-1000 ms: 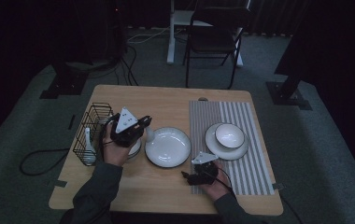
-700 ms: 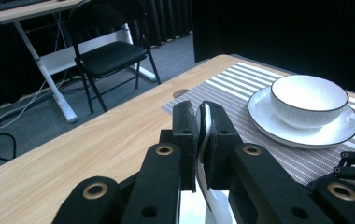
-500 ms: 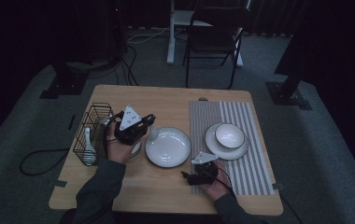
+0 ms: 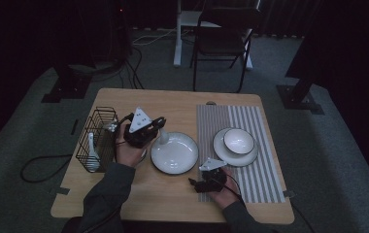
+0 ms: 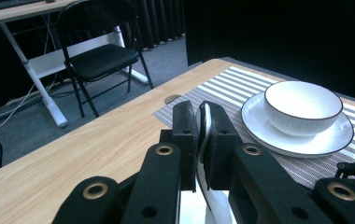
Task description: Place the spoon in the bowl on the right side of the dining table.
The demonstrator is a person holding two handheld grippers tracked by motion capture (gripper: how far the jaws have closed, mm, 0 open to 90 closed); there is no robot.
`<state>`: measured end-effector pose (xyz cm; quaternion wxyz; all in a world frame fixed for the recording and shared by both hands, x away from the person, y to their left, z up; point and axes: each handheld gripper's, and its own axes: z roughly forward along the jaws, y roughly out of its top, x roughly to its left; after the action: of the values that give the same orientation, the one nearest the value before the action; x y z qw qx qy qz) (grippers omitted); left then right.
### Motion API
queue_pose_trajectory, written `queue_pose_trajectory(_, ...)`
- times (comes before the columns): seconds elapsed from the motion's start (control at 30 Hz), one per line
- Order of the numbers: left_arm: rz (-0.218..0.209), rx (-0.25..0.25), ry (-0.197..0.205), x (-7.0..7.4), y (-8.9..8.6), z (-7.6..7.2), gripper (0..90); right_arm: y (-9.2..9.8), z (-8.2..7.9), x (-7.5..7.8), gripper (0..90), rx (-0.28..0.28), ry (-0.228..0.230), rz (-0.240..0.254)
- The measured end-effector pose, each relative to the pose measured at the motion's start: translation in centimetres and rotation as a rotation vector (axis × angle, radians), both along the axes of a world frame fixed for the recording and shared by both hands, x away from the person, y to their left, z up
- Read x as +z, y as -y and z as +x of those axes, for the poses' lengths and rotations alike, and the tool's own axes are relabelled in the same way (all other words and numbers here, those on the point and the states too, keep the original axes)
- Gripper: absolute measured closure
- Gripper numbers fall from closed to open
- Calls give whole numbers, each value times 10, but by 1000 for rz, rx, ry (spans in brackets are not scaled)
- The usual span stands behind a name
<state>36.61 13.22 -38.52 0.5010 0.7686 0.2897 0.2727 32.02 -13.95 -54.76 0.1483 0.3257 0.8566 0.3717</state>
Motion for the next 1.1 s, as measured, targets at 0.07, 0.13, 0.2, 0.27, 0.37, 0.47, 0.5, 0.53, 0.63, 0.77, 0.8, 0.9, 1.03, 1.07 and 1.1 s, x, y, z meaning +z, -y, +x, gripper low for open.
queue_pose_trajectory(0.07, -3, -3, -1, 0, 2, 1, 854, 0, 0, 0, 234, 0, 0, 0)
queue_pose_trajectory(0.13, 0, -6, -1, 0, 3, 2, 854, 0, 0, 0, 234, 1, 1, 0)
queue_pose_trajectory(0.2, 0, -7, -1, 0, 3, 2, 854, 0, 0, 0, 234, 1, 1, 0)
queue_pose_trajectory(0.27, -3, -8, -4, -1, 5, 4, 854, 0, 0, 0, 234, 1, 1, 0)
queue_pose_trajectory(0.37, 0, -13, -5, -1, 6, 5, 854, 0, 0, 0, 234, 0, 0, 1)
queue_pose_trajectory(0.47, 0, -18, -5, -1, 8, 6, 854, 0, 0, 0, 234, 0, 0, 1)
queue_pose_trajectory(0.5, -2, -19, -4, -1, 9, 7, 854, 0, 0, 0, 234, 0, 0, 1)
queue_pose_trajectory(0.53, -1, -20, -4, -1, 10, 7, 854, 0, 0, 0, 234, 0, 0, 1)
queue_pose_trajectory(0.63, -6, -24, -3, -1, 12, 8, 854, 0, 0, 0, 234, 0, 0, 2)
queue_pose_trajectory(0.77, -2, -36, -7, -1, 17, 10, 854, 0, 0, 0, 234, 0, 0, 1)
queue_pose_trajectory(0.8, -2, -36, -7, -1, 17, 10, 854, 0, 0, 0, 234, 0, 0, 2)
queue_pose_trajectory(0.9, 2, -44, -3, 0, 22, 12, 854, 0, 0, 0, 234, 1, 1, 1)
queue_pose_trajectory(1.03, -2, -52, 6, 3, 27, 13, 854, 0, 0, 0, 234, 0, 0, 0)
queue_pose_trajectory(1.07, -7, -55, 3, 3, 28, 13, 854, 0, 0, 0, 234, 0, 0, 1)
queue_pose_trajectory(1.1, -7, -55, 3, 3, 28, 13, 854, 0, 0, 0, 234, 0, 0, 1)
